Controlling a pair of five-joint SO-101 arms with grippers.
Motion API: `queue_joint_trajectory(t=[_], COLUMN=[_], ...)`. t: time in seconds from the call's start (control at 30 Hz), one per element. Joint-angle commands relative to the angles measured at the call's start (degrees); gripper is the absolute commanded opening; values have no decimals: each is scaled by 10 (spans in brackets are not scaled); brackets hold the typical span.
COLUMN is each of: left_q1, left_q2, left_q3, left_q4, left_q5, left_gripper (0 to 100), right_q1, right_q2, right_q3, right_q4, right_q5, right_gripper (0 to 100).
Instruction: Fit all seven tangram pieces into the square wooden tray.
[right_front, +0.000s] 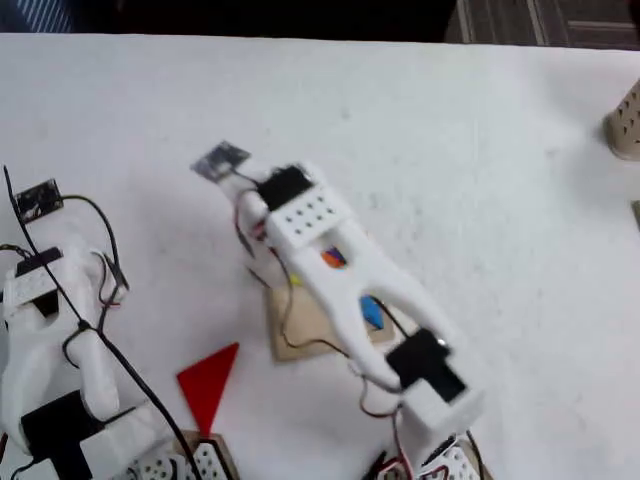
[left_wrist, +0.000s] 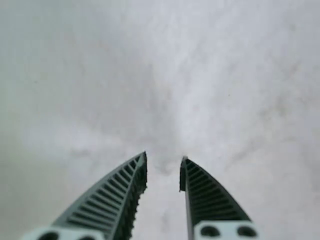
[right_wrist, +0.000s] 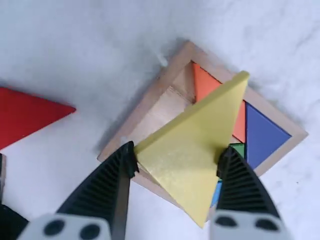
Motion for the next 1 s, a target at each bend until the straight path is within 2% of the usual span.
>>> queue_joint_trajectory(t=[0.0, 0.1, 0.17, 0.37, 0.5, 0.63, 0.77, 0.87, 0.97], left_q1=[10, 11, 12, 12, 12, 12, 12, 12, 13], left_q2=[-28, -28, -28, -28, -28, -28, -28, -28, -28], left_q3=[-1, -1, -1, -1, -1, -1, -1, -1, -1], left_q4=[-13, -13, -13, -13, -13, -13, -13, -13, -13], left_q5=[-6, -6, -6, -6, -6, -6, -6, -8, -29], left_gripper=[24, 24, 24, 24, 24, 24, 24, 24, 24], right_q1=[31, 75, 109, 167, 167, 179, 244, 296, 343], right_q2=[-101, -158, -188, -204, -186, -205, -226, -220, -183], right_q3=[129, 216, 256, 289, 276, 219, 178, 178, 172], right_q4=[-74, -117, -136, -149, -145, -95, -92, -135, -152], right_q5=[32, 29, 1, -222, -230, -143, -22, 136, 335], right_gripper=[94, 94, 95, 114, 168, 207, 240, 248, 247])
